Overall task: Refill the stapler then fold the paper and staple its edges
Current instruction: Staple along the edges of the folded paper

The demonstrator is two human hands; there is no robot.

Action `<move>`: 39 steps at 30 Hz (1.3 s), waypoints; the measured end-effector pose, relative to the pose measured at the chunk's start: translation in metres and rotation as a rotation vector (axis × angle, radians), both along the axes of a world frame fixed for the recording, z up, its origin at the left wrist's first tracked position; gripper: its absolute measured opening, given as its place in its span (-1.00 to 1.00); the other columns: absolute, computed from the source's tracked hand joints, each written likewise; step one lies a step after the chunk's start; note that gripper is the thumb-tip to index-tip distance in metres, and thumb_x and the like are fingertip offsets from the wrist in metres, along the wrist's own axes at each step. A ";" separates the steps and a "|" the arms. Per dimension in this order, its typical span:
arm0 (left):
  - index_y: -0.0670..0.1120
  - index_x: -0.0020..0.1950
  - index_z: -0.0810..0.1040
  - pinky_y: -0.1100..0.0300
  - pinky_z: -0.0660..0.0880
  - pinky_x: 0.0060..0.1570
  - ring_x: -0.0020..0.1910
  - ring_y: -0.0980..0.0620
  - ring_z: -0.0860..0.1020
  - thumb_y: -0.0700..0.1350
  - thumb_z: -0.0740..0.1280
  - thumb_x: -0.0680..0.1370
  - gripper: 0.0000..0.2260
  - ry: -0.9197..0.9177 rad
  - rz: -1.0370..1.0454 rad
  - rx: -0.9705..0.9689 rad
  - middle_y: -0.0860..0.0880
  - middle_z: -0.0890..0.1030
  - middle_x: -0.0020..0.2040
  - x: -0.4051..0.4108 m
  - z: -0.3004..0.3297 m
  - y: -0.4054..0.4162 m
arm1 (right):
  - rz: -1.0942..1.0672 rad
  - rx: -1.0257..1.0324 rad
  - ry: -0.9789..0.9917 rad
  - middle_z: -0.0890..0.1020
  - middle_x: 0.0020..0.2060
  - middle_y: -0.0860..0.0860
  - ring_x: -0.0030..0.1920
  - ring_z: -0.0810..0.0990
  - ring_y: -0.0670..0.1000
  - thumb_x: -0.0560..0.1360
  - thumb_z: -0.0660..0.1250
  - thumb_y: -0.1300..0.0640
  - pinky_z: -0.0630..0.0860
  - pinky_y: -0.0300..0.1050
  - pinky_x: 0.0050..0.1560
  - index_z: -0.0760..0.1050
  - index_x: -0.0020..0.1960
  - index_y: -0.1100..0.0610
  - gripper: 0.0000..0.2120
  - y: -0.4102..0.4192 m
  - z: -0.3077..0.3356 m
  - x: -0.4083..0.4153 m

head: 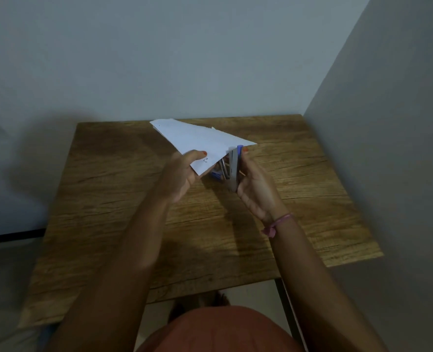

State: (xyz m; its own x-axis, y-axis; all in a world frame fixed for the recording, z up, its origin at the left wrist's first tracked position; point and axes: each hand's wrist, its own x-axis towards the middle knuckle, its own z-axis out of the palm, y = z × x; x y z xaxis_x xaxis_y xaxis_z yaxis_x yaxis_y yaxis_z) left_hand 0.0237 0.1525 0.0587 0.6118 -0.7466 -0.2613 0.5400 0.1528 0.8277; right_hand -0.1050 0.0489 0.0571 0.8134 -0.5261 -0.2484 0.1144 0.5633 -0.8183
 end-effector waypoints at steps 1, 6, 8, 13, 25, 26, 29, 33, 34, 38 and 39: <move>-0.12 0.11 0.47 0.13 0.59 0.07 0.26 -0.17 0.50 -0.28 0.31 0.55 -0.83 -0.006 -0.012 0.013 -0.17 0.47 0.25 0.000 0.000 0.000 | -0.001 0.010 -0.003 0.65 0.05 0.15 0.10 0.56 0.17 0.50 0.31 -0.05 0.39 0.16 0.31 0.58 0.17 0.22 -0.61 0.000 -0.001 0.000; -0.10 0.13 0.48 0.12 0.59 0.06 0.24 -0.14 0.51 -0.29 0.30 0.56 -0.82 -0.082 -0.069 0.037 -0.15 0.51 0.25 0.002 0.000 0.000 | -0.005 0.086 -0.053 0.61 0.13 0.19 0.04 0.58 0.10 0.51 0.35 0.00 0.50 0.04 0.22 0.55 0.21 0.26 -0.61 -0.001 0.000 0.002; -0.09 0.13 0.49 0.01 0.54 0.20 0.25 -0.15 0.51 -0.30 0.29 0.55 -0.80 -0.097 -0.084 0.032 -0.16 0.51 0.28 0.004 0.000 0.002 | 0.006 0.118 -0.066 0.61 0.12 0.20 0.04 0.58 0.11 0.48 0.38 0.02 0.51 0.04 0.20 0.59 0.15 0.25 -0.64 -0.002 0.000 0.001; -0.11 0.12 0.50 -0.07 0.49 0.26 0.20 -0.14 0.55 -0.29 0.32 0.55 -0.82 -0.130 -0.100 0.119 -0.13 0.54 0.25 0.010 -0.001 0.004 | 0.058 0.197 -0.066 0.63 0.06 0.18 0.02 0.58 0.08 0.42 0.41 0.10 0.61 -0.08 -0.02 0.62 0.08 0.26 -0.69 -0.005 -0.002 -0.003; -0.07 0.07 0.53 -0.18 0.46 0.27 0.17 -0.16 0.59 -0.27 0.34 0.55 -0.85 -0.258 -0.119 0.212 -0.12 0.59 0.19 0.014 0.003 0.002 | 0.129 0.191 -0.025 0.66 -0.06 0.18 -0.13 0.66 0.04 0.42 0.41 0.11 0.63 -0.11 -0.21 0.58 0.08 0.24 -0.71 -0.009 -0.011 -0.003; -0.07 0.07 0.53 -0.19 0.46 0.27 0.17 -0.17 0.59 -0.27 0.34 0.55 -0.85 -0.272 -0.123 0.218 -0.13 0.59 0.20 0.014 0.003 0.001 | 0.126 0.191 -0.033 0.67 -0.08 0.17 -0.13 0.66 0.04 0.42 0.41 0.10 0.62 -0.10 -0.18 0.59 0.07 0.23 -0.71 -0.010 -0.012 -0.003; -0.09 0.10 0.53 -0.20 0.47 0.25 0.16 -0.17 0.59 -0.26 0.34 0.55 -0.85 -0.294 -0.132 0.225 -0.14 0.59 0.21 0.014 0.003 0.000 | 0.127 0.187 -0.043 0.69 -0.11 0.14 -0.11 0.67 0.03 0.42 0.42 0.08 0.61 -0.11 -0.13 0.64 0.02 0.19 -0.76 -0.012 -0.013 -0.004; -0.09 0.10 0.55 -0.15 0.50 0.23 0.15 -0.15 0.60 -0.27 0.33 0.56 -0.84 -0.338 -0.150 0.215 -0.12 0.61 0.18 0.013 0.003 -0.001 | 0.142 0.185 -0.059 0.70 -0.11 0.13 -0.11 0.67 0.03 0.41 0.42 0.07 0.61 -0.12 -0.11 0.70 -0.05 0.15 -0.80 -0.013 -0.012 -0.005; -0.10 0.11 0.55 -0.16 0.50 0.23 0.15 -0.15 0.60 -0.26 0.33 0.56 -0.84 -0.347 -0.152 0.219 -0.13 0.61 0.18 0.014 0.003 -0.001 | 0.146 0.185 -0.061 0.70 -0.11 0.13 -0.12 0.66 0.03 0.42 0.41 0.07 0.61 -0.13 -0.11 0.70 -0.07 0.14 -0.82 -0.013 -0.012 -0.005; -0.04 0.07 0.56 -0.18 0.50 0.23 0.15 -0.15 0.60 -0.22 0.35 0.55 -0.86 -0.411 -0.158 0.246 -0.10 0.63 0.16 0.015 0.001 -0.001 | 0.137 0.196 -0.073 0.69 -0.07 0.14 -0.10 0.66 0.04 0.42 0.40 0.10 0.61 -0.13 -0.15 0.68 -0.06 0.15 -0.83 -0.013 -0.012 -0.004; -0.04 0.07 0.56 -0.18 0.50 0.23 0.15 -0.15 0.60 -0.21 0.36 0.54 -0.86 -0.422 -0.163 0.240 -0.11 0.63 0.16 0.015 0.001 0.000 | 0.130 0.206 -0.077 0.69 -0.07 0.14 -0.11 0.67 0.04 0.43 0.39 0.11 0.62 -0.12 -0.16 0.66 -0.06 0.17 -0.83 -0.013 -0.011 -0.003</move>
